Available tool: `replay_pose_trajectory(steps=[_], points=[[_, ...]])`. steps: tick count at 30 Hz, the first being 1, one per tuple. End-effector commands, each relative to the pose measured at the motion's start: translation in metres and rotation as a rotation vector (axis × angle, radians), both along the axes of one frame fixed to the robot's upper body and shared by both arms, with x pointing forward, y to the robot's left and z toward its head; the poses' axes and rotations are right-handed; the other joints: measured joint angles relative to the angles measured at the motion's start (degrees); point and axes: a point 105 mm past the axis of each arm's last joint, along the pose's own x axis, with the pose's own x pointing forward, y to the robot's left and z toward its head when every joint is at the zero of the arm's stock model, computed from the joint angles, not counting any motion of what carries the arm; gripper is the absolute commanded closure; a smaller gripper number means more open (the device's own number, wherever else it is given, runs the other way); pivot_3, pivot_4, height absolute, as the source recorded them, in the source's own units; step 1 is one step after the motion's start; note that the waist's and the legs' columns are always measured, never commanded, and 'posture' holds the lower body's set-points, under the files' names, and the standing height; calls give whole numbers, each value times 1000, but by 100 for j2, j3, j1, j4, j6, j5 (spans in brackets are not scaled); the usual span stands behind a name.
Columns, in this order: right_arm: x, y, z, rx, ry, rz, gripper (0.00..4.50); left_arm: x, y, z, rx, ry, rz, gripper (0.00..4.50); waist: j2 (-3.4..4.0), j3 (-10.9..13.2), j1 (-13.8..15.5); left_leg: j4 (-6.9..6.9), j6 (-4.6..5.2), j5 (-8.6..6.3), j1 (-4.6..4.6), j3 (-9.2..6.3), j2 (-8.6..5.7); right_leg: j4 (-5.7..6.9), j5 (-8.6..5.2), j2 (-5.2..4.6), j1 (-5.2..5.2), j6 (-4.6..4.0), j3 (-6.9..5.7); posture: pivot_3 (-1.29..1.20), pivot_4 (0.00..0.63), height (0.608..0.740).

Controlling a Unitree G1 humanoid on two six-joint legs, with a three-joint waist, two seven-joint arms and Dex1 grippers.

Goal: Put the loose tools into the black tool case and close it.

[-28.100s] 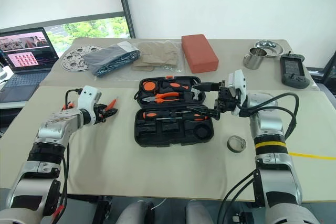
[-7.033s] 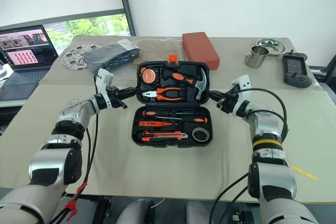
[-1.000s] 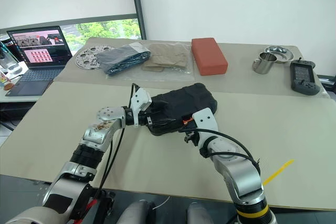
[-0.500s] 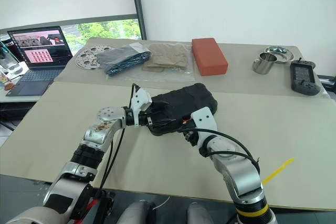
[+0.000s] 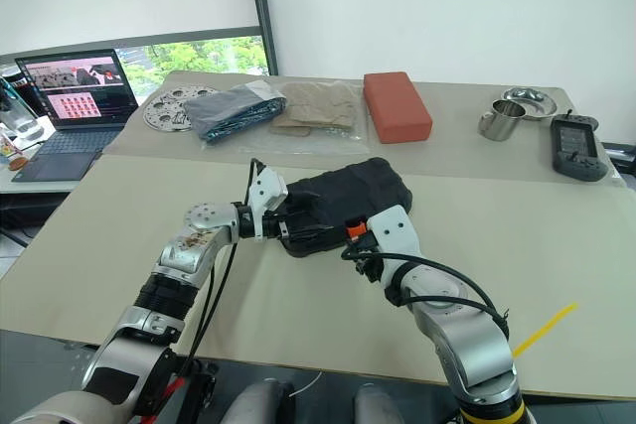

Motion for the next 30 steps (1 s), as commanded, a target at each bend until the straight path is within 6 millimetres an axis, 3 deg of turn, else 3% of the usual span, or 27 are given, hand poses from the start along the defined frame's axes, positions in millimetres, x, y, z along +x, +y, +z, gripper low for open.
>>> replay_pose_trajectory(steps=[1,3,5,30], points=[[0,1,13,6,-57,6,2430,-8,-4,-32,62,102,-12,255,-1,0,0,0,0,0,0,0,0,0,0,0,0,0,0,0,150,740],[1,2,12,5,-56,8,2871,-8,-3,-31,63,101,-12,255,-1,1,0,0,0,0,0,-1,0,0,0,0,0,0,0,0,150,740],[1,2,12,3,-56,7,3626,-8,-3,-31,64,101,-11,255,-1,1,0,-1,0,0,0,-1,0,0,0,0,0,0,0,0,150,740],[13,4,7,-12,-71,-25,3626,-7,-2,-31,70,99,-12,255,-4,3,-6,-3,0,0,0,-3,0,-2,-1,-1,-2,2,0,0,150,740]])
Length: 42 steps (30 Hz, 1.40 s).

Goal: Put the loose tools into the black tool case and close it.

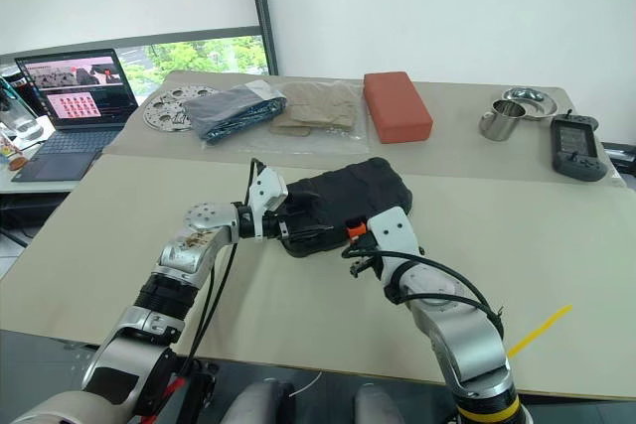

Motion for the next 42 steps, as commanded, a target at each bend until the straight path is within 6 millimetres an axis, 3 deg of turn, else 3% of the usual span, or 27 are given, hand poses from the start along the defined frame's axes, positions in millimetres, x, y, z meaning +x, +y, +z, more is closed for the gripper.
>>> replay_pose_trajectory(steps=[1,21,29,36,38,42], points=[[5,6,15,8,-77,6,3626,-7,-4,-31,64,100,-8,255,0,0,-1,0,0,0,0,0,0,0,0,0,0,0,0,0,150,740],[14,14,6,2,-65,9,3626,-9,-5,-32,54,104,-1,255,-12,-9,-74,-6,0,0,9,-2,4,2,1,2,1,-1,5,0,150,740],[11,7,7,5,-66,26,3626,-8,-4,-31,49,101,6,255,-11,-9,-64,-7,0,0,6,-2,3,1,1,1,-1,-1,5,0,150,740],[5,-25,15,8,-106,86,3626,-9,19,6,-73,35,72,255,-12,-8,-52,-20,0,0,-11,-1,4,-13,0,1,-12,0,4,0,150,740],[4,-38,18,15,-129,108,3626,-9,32,20,-113,7,124,255,-11,-8,-83,-28,1,0,-24,-1,4,-18,0,3,-25,-1,4,0,150,740],[0,-68,18,18,-169,174,3626,-17,64,28,-124,-26,223,255,-15,-1,-163,-38,3,-1,-32,-7,9,-19,10,11,-36,-18,3,0,150,740]])
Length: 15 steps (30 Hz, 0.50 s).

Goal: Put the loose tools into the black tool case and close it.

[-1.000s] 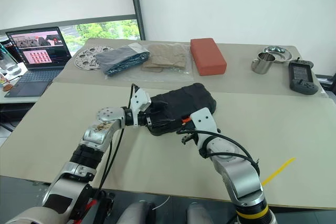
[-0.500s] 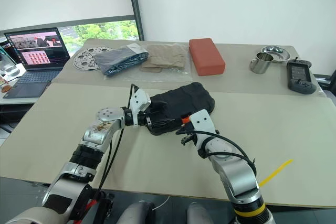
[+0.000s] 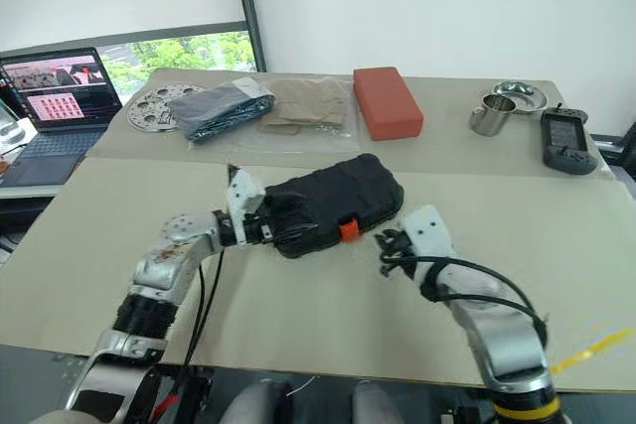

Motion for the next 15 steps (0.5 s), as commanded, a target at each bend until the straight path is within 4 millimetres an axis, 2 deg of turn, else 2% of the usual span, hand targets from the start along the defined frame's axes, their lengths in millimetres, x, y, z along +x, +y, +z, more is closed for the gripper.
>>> replay_pose_trajectory(steps=[1,2,3,4,9,10,12,13,15], points=[[-6,-26,11,52,-76,72,3626,-6,32,17,-5,-78,113,255,-2,3,-16,-2,0,0,0,-2,1,0,0,0,0,0,-1,0,150,740],[-6,-34,10,56,-81,71,3626,-7,39,19,-4,-95,152,255,-3,8,-15,-4,0,0,4,-2,1,-1,-1,-1,5,-1,-1,0,150,740],[-9,-43,9,62,-83,82,3131,-9,49,19,-13,-92,193,0,-1,10,-13,-4,0,0,4,-2,2,-2,-1,-2,5,-4,-1,0,150,740],[-10,-48,9,65,-88,94,2993,-11,55,19,-20,-85,216,0,0,18,-13,-3,0,0,3,-2,1,-2,1,-4,5,-6,-1,0,150,740],[-18,-79,4,89,-92,134,1280,-32,93,-5,36,-22,339,0,0,26,-25,0,0,0,15,1,5,-2,4,-17,18,-12,3,0,150,740],[-20,-86,3,86,-93,136,767,-35,98,-9,44,-10,363,0,-4,30,-22,-2,0,0,21,1,5,-2,4,-19,22,-14,3,0,150,740],[-20,-95,2,82,-99,131,216,-38,105,-14,66,3,400,0,-5,36,-16,-3,0,0,27,2,7,-2,5,-22,27,-23,3,0,150,740],[-19,-98,2,77,-109,125,56,-39,106,-16,78,9,414,0,-7,38,-8,-3,0,0,27,2,7,-1,5,-24,27,-25,3,0,150,740],[-21,-105,1,73,-115,124,56,-43,107,-24,95,32,427,0,-9,40,8,-3,0,0,27,2,7,-1,5,-25,27,-26,1,0,150,740]])
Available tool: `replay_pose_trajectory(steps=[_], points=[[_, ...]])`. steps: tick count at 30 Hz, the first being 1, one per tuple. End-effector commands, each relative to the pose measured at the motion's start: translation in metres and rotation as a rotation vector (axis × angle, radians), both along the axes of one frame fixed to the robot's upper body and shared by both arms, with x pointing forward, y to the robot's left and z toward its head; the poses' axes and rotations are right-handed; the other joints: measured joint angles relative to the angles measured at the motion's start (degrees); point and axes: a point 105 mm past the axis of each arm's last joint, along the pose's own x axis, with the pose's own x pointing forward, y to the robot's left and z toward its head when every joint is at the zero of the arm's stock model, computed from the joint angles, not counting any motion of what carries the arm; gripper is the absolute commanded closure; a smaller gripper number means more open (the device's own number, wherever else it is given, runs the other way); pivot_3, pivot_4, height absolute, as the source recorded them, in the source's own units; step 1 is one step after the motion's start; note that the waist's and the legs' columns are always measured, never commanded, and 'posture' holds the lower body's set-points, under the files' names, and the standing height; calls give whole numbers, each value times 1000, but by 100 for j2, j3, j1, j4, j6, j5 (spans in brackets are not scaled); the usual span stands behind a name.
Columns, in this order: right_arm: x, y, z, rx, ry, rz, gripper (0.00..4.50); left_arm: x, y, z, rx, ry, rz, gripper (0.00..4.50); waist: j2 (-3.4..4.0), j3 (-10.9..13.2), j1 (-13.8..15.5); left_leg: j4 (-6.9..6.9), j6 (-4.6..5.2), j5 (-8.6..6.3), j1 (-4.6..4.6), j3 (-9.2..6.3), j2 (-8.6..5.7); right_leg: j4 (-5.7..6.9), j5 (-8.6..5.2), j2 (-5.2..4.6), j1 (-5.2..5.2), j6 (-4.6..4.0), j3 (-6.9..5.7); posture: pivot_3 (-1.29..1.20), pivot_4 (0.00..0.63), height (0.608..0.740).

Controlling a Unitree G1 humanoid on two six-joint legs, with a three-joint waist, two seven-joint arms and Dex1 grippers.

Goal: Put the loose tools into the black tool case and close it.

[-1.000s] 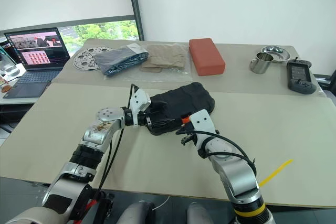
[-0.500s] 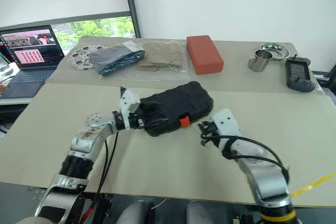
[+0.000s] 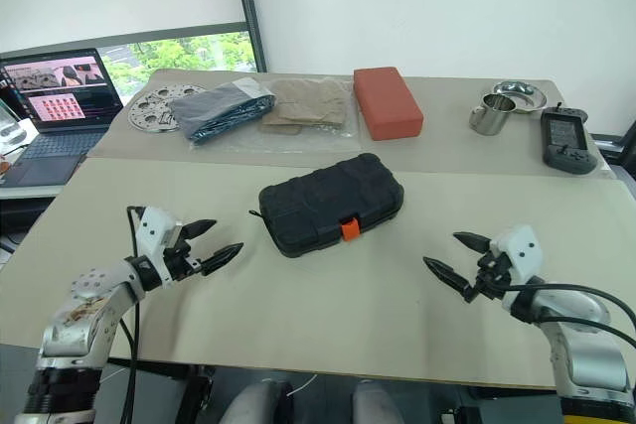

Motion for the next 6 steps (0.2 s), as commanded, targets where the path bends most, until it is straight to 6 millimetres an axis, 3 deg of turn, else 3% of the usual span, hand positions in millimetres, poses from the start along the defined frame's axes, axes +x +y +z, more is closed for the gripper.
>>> replay_pose_trajectory(steps=[1,6], points=[[0,-13,16,-19,-91,7,56,-4,-2,8,26,-32,9,0,-1,4,5,0,0,0,1,0,-1,0,0,-3,1,0,1,0,150,740],[-4,-18,12,-27,-100,29,56,-8,-2,3,53,-22,16,0,1,7,1,-1,0,0,2,2,-2,1,1,-5,1,-3,2,0,150,740]])
